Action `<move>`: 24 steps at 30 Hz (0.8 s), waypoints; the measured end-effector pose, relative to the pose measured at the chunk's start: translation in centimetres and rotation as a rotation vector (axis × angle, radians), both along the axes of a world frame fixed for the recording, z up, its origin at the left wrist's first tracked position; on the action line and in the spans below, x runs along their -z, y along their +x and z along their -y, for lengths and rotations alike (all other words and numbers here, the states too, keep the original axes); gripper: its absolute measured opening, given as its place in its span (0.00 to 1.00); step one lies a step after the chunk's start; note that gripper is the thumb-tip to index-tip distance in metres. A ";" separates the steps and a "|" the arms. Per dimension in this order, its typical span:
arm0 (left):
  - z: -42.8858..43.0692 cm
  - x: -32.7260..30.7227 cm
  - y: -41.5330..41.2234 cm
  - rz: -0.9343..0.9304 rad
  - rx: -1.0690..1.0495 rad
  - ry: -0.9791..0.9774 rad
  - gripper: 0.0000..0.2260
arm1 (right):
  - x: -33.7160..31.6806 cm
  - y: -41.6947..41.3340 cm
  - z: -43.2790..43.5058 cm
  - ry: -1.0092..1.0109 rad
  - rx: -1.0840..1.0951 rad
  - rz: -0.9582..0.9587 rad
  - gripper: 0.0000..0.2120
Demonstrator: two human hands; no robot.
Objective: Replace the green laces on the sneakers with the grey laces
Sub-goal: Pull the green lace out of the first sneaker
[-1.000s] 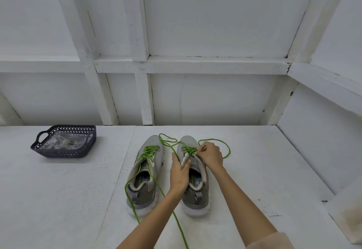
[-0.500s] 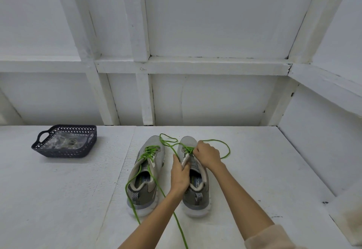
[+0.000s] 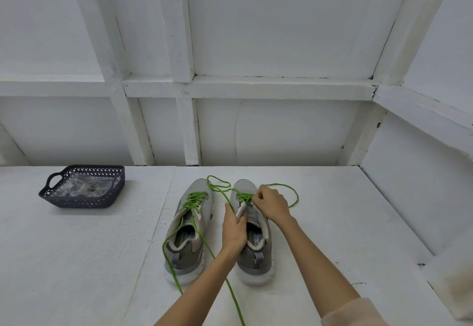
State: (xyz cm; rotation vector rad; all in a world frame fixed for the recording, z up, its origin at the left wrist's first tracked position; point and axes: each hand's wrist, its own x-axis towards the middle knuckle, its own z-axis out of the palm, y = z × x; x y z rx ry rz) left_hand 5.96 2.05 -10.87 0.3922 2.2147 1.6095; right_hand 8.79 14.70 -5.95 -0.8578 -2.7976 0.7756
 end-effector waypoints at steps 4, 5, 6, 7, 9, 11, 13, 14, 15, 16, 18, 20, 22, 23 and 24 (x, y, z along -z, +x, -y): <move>-0.1 0.1 0.0 -0.009 -0.002 -0.002 0.27 | 0.4 0.1 -0.5 -0.177 0.081 -0.059 0.10; -0.1 0.2 0.0 -0.010 -0.004 -0.002 0.28 | 0.5 0.1 -0.7 -0.216 0.093 -0.090 0.11; 0.0 0.2 0.0 -0.007 -0.006 -0.006 0.28 | 0.4 0.3 -0.8 -0.240 0.093 -0.112 0.11; 0.0 0.2 -0.1 -0.010 -0.007 -0.013 0.28 | 0.3 0.3 -0.8 -0.254 0.087 -0.120 0.10; 0.0 0.1 0.0 -0.013 -0.008 -0.021 0.28 | 0.2 0.4 -1.0 -0.258 0.064 -0.112 0.09; 0.0 -0.1 0.1 -0.024 -0.010 -0.028 0.29 | 0.4 0.1 -1.3 -0.239 0.049 -0.077 0.10; 0.0 -0.2 0.2 -0.020 -0.010 -0.035 0.29 | 0.3 -0.3 -1.4 -0.246 0.053 -0.050 0.11; 0.0 -0.2 0.3 -0.011 -0.009 -0.042 0.29 | 0.3 -0.6 -1.3 -0.272 0.056 -0.058 0.12; 0.1 -0.3 0.3 -0.011 -0.012 -0.047 0.29 | 0.3 -0.7 -1.1 -0.315 0.064 -0.079 0.13; 0.1 -0.4 0.4 -0.007 -0.016 -0.055 0.29 | 0.4 -0.8 -1.1 -0.367 0.078 -0.108 0.14; 0.2 -0.5 0.4 -0.006 -0.017 -0.055 0.29 | 0.7 -0.6 -1.2 -0.472 0.125 -0.151 0.14; 0.2 -0.6 0.4 -0.002 -0.016 -0.054 0.30 | 1.1 -0.2 -1.7 -0.534 0.150 -0.165 0.08; 0.1 -0.7 0.5 0.000 -0.023 -0.061 0.30 | 1.2 0.2 -2.0 -0.504 0.112 -0.165 0.09; 0.1 -0.7 0.5 -0.005 -0.023 -0.064 0.29 | 1.1 0.3 -2.0 -0.454 0.084 -0.170 0.10; 0.1 -0.7 0.5 -0.006 -0.023 -0.069 0.29 | 1.2 0.4 -1.9 -0.394 0.061 -0.173 0.09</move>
